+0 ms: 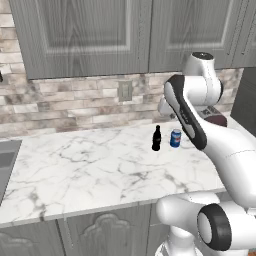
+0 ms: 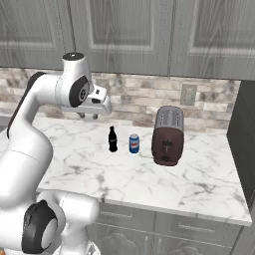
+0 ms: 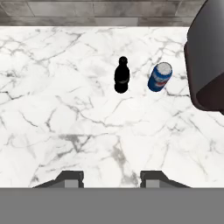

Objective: Move the drinks to the dining counter.

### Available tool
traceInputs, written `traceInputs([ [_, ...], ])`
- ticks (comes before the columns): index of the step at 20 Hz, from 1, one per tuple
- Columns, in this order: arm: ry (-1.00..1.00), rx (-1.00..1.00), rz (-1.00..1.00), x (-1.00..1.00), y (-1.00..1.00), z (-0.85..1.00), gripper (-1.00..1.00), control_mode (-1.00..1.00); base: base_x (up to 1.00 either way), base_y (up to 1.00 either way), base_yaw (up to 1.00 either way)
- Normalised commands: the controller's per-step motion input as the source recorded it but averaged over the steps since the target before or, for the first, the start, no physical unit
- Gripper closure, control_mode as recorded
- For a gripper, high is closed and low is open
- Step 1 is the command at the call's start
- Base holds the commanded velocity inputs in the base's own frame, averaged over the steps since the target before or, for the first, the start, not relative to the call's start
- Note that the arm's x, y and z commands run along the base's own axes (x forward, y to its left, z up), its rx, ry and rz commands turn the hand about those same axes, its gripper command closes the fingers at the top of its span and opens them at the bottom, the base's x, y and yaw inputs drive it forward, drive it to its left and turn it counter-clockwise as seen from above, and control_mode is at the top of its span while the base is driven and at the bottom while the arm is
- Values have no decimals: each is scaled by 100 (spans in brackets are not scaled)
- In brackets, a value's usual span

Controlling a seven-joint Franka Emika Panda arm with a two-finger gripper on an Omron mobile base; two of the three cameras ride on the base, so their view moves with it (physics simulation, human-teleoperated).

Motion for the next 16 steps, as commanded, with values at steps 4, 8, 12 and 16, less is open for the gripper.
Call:
traceInputs([
  [4, 0, 0, 0, 0, 0, -33, -100, -100, 0, 0, 0],
  [8, 3, 0, 0, 0, 0, -81, -100, -100, 0, 0, 0],
  [12, 4, 0, 0, 0, 0, -95, -100, -100, 0, 0, 0],
  [16, 0, 0, 0, 19, 0, -59, -100, -100, 0, 0, 0],
])
